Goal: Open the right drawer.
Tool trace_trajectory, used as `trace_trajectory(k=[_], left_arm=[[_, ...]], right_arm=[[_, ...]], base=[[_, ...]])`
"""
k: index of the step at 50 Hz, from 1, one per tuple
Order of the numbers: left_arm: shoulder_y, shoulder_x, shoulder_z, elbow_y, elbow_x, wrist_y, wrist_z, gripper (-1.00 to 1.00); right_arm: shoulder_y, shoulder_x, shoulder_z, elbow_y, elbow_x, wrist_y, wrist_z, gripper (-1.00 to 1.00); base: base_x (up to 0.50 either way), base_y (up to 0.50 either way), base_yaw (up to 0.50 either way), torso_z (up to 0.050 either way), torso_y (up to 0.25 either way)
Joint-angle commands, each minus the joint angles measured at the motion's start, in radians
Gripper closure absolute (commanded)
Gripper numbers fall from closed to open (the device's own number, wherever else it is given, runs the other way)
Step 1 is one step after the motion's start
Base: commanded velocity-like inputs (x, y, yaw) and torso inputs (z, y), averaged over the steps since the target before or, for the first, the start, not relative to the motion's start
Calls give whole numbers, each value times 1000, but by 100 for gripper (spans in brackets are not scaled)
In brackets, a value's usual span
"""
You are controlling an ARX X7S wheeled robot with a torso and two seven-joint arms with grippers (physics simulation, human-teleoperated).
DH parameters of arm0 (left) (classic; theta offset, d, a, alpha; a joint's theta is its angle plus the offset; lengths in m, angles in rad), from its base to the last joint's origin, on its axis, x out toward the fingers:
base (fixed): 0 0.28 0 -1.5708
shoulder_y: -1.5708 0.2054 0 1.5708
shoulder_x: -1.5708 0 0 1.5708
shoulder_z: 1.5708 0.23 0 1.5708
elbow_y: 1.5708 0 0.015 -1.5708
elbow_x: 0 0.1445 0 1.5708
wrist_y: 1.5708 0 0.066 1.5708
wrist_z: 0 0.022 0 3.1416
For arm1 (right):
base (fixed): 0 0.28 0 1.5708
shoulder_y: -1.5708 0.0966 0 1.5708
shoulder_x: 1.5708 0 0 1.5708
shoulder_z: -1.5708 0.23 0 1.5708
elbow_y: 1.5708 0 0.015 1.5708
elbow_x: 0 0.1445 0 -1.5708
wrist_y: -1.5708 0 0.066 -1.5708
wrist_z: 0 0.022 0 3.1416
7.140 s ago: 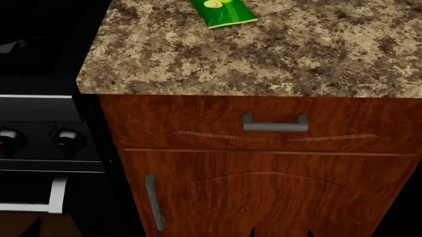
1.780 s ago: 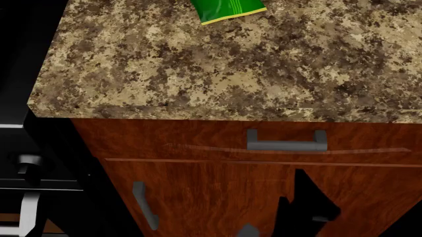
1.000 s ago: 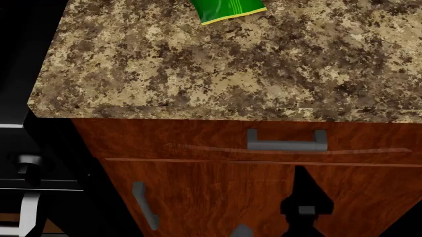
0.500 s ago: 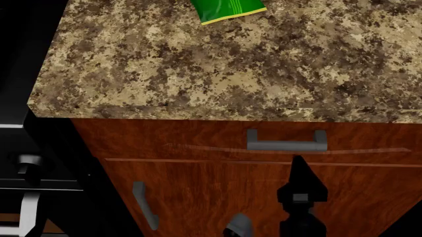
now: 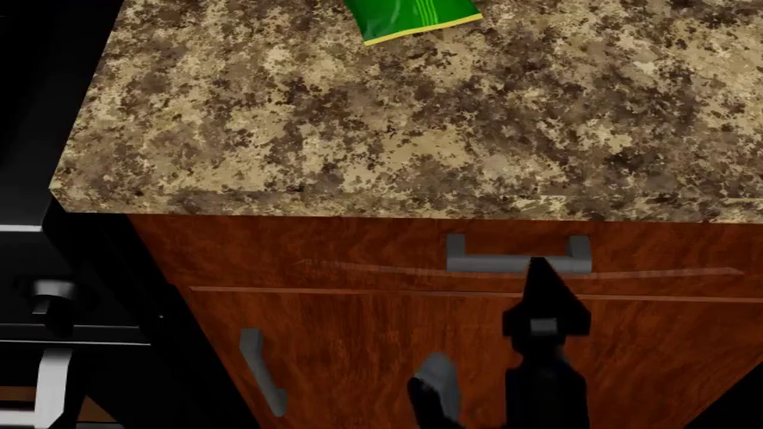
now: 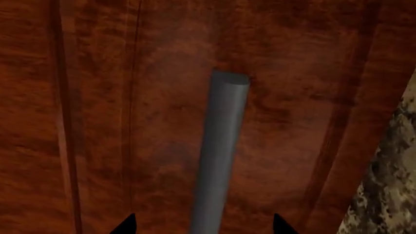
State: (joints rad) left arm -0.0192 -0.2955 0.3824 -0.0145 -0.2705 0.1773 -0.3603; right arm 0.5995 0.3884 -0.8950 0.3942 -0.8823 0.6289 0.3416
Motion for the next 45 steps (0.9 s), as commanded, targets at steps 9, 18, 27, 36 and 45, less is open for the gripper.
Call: trace_trajectory(k=[9,18,27,36,45], left_arm=[[-2,-4,9,2,0,-6,-4,-100],[-1,-5,11,1,2,-2,-8,-100],[-3,-6,14,-5,4,3,-9,-100],[-3,-8,16,-4,7,5,-13,-100],[-4,-11,21,-6,14,4,-17,-100]], right_arm=[[45,-44,29,80,69,-64,27,-100],[78,-80,11,192,77,-116,72,-100],[100,-91,4,249,69,-115,91,-100],[119,-95,0,271,65,-115,92,-100],[145,-115,-11,344,69,-144,109,-100]], base=[[0,0,0,0,0],[0,0,0,0,0],[0,0,0,0,0],[0,0,0,0,0],[0,0,0,0,0]])
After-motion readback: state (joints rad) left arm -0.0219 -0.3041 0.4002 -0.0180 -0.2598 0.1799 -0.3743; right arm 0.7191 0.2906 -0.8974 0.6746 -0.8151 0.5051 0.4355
